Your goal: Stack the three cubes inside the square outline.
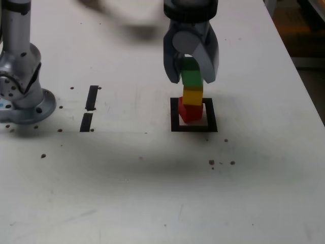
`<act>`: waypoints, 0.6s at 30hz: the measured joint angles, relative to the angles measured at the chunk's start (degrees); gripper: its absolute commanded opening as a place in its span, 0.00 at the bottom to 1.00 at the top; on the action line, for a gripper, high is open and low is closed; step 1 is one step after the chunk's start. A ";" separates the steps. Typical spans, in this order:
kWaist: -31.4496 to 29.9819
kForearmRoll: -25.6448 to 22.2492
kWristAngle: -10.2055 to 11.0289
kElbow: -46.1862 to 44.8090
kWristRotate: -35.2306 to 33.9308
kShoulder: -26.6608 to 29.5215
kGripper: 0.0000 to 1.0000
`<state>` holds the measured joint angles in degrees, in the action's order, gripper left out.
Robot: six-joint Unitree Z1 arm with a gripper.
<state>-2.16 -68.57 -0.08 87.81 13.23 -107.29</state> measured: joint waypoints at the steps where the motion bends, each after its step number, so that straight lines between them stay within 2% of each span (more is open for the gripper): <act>1: 0.00 0.07 0.00 -0.01 0.00 -0.01 0.49; 5: 0.00 0.48 -0.05 -0.13 0.00 -0.23 0.68; 9: 0.00 0.68 -0.19 -0.33 0.00 -0.34 0.83; 13: 0.00 1.12 -0.27 -0.95 0.00 -0.32 0.91; 18: 0.00 2.28 -0.46 -1.98 0.00 0.48 0.94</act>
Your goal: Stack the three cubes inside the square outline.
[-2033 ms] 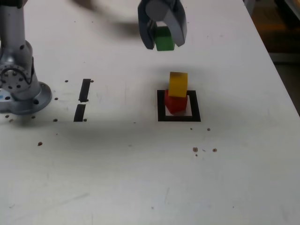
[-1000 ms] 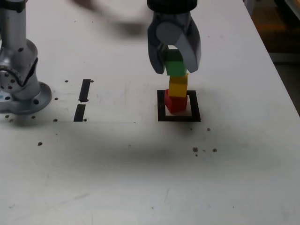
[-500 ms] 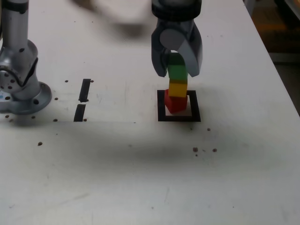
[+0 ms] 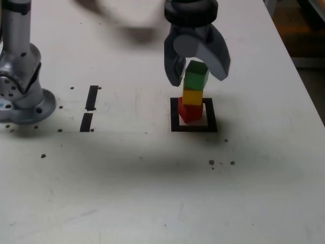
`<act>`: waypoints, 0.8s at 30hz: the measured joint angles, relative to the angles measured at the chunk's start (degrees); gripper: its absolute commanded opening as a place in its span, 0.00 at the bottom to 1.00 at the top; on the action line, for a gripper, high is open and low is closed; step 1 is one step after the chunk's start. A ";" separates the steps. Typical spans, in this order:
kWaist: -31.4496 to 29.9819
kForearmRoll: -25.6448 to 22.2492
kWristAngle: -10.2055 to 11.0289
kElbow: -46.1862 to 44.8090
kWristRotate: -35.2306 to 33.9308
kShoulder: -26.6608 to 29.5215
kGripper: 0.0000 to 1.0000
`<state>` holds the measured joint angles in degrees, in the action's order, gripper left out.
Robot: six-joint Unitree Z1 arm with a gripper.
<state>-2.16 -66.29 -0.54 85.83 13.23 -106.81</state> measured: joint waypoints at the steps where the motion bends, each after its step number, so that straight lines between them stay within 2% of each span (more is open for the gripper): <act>1: 0.00 0.14 0.03 -0.17 0.01 0.51 0.95; 4: 0.00 0.27 0.96 -0.10 0.29 2.59 0.95; 6: 0.00 0.04 2.38 0.40 0.49 5.06 0.96; 9: 0.06 -1.61 4.35 0.40 0.45 9.02 0.96; 12: 1.16 -3.43 5.32 -2.77 -0.15 11.64 0.96; 19: 4.72 -4.18 5.33 -12.17 -2.51 15.39 0.97; 24: 7.06 -2.78 3.29 -20.15 -3.98 16.86 0.97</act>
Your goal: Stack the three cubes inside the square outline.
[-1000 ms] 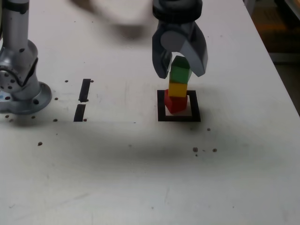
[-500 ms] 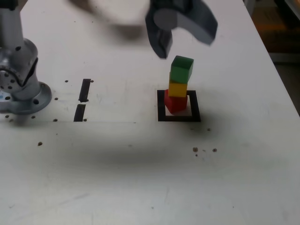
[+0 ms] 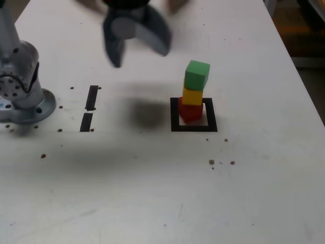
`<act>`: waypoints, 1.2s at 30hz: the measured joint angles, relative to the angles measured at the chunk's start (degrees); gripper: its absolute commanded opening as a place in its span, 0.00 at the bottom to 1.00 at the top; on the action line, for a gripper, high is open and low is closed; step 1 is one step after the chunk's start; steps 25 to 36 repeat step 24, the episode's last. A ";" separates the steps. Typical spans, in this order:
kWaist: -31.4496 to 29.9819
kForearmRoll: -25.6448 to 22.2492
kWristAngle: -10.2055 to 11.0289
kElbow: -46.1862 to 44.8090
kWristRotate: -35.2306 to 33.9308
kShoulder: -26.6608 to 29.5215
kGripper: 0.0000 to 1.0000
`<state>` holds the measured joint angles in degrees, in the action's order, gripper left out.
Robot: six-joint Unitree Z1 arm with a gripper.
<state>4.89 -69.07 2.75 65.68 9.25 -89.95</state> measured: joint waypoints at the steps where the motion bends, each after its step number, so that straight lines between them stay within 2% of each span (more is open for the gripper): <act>1: 0.39 0.78 -0.70 -1.74 -0.03 0.31 0.97; 5: 0.54 5.42 -3.08 -5.67 -0.01 0.30 0.97; 8: 0.42 8.93 -4.11 -7.42 0.37 -0.46 0.97; 12: -0.27 12.38 -4.65 -8.58 1.33 -2.52 0.97; 18: -0.39 16.73 -4.41 -9.38 3.11 -5.14 0.97; 36: -0.80 18.09 -4.89 -9.39 3.18 -5.56 0.97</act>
